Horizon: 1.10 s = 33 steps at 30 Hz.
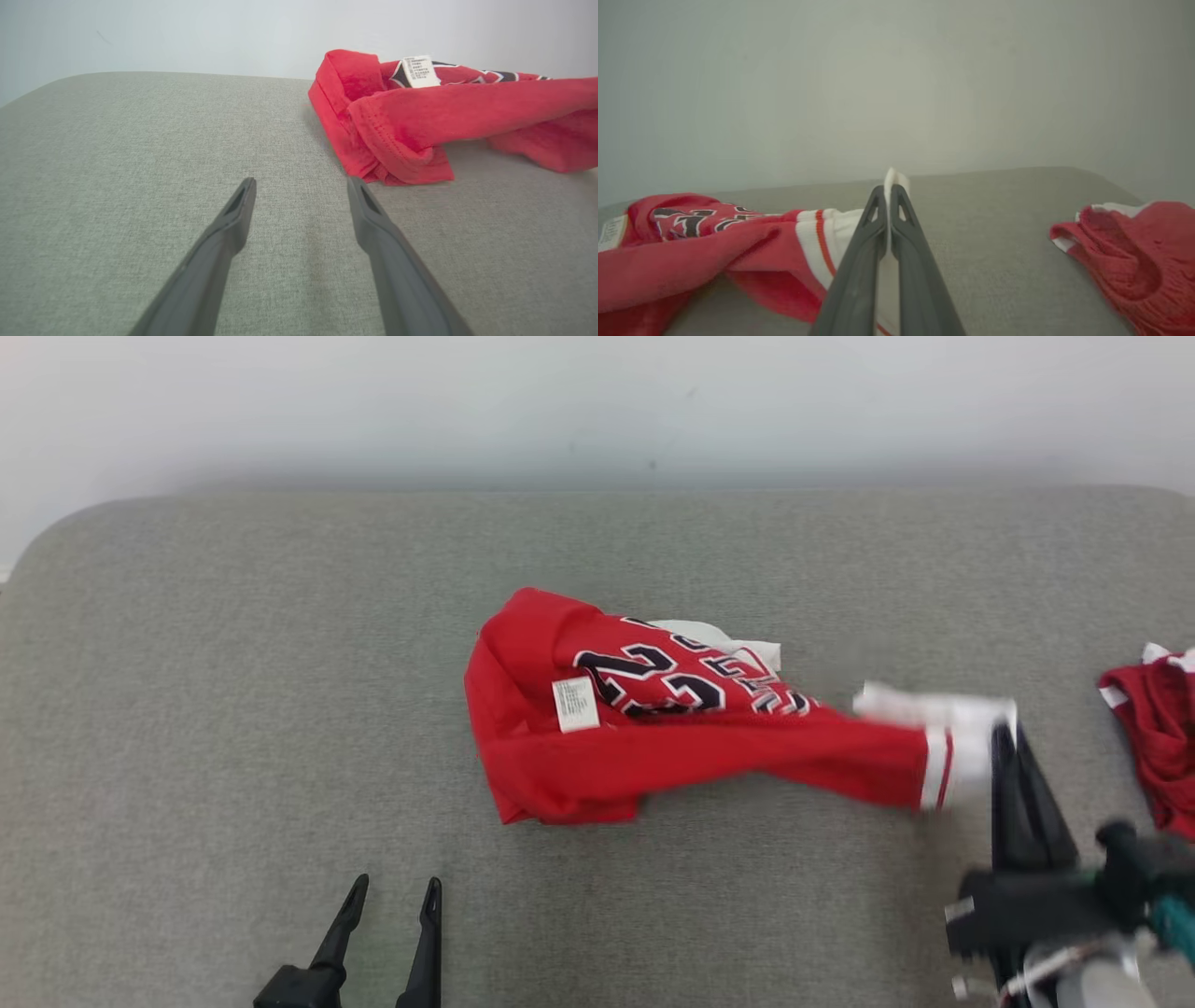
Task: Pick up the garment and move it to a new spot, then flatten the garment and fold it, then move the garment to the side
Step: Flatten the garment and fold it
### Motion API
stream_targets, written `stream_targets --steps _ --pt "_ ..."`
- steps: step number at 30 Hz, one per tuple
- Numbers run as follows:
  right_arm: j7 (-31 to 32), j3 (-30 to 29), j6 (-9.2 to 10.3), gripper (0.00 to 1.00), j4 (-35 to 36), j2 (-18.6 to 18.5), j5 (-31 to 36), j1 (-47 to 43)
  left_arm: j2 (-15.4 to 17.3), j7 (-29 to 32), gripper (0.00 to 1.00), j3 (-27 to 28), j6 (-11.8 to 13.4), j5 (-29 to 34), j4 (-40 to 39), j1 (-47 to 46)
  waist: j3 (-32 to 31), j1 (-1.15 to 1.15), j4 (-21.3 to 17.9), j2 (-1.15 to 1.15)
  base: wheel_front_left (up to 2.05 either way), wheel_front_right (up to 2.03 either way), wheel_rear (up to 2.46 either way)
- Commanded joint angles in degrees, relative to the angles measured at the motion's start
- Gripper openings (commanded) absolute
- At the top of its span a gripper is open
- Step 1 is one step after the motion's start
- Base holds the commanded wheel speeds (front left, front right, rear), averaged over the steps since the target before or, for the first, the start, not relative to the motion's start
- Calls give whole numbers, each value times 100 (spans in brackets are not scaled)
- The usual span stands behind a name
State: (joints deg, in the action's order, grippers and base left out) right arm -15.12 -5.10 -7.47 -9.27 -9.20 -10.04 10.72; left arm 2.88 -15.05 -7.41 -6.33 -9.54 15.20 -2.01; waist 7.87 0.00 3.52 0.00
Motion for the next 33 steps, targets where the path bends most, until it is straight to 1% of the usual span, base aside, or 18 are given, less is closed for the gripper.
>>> stream_targets --steps 1,2,3,4,7,11,16,21,24,28,29,30,31,32,33 --pt "2 -131 -3 5 -97 74 3 -249 1 -18 100 32 -4 49 -13 90 -31 0 -137 0 0 0 0" --pt "1 -248 -3 31 -177 130 27 -412 0 -18 100 40 -7 56 -12 81 -34 0 -177 0 0 0 0" --pt "1 -416 -3 62 -268 204 28 -556 0 -18 100 46 -11 71 -8 68 -39 0 -223 0 0 0 0" --pt "1 -526 -3 100 -394 276 22 -705 0 -18 100 56 -17 99 -6 55 -42 0 -268 0 0 0 0" --pt "1 -683 -3 100 -775 399 141 -954 1 -18 100 66 -40 124 5 7 -50 0 -377 0 0 0 0" --pt "2 -818 -3 100 -1035 475 231 -947 2 -18 100 55 -61 126 5 -32 -71 0 -450 0 0 0 0" --pt "2 -719 -3 100 -810 530 248 -669 1 -18 100 14 -59 96 19 -9 -109 0 -447 0 0 0 0" --pt "1 -467 -3 100 -418 529 138 -334 1 -18 100 -68 -68 51 38 17 -107 0 -371 0 0 0 0" --pt "2 -253 -3 100 -275 530 111 -195 1 -18 100 -370 -97 -69 112 -80 -67 0 -317 0 0 0 0" --pt "2 -157 -3 100 -253 531 79 -128 3 -18 100 -856 -125 -319 328 -301 54 0 -326 0 0 0 0" --pt "2 -157 -3 100 -253 531 79 -128 3 -18 100 -856 -125 -319 328 -301 54 0 -326 0 0 0 0" --pt "2 -120 -3 100 -274 521 49 -119 4 -18 100 -1098 -111 -500 531 -415 127 0 -358 0 0 0 0" --pt "2 -114 -3 100 -284 506 43 -112 4 -18 100 -1224 -112 -584 672 -488 163 0 -382 0 0 0 0" --pt "2 -114 -3 100 -284 506 43 -112 4 -18 100 -1224 -112 -584 672 -488 163 0 -382 0 0 0 0" --pt "2 -115 -3 100 -300 477 33 -90 10 -18 100 -1371 -105 -777 960 -624 237 0 -442 0 0 0 0"
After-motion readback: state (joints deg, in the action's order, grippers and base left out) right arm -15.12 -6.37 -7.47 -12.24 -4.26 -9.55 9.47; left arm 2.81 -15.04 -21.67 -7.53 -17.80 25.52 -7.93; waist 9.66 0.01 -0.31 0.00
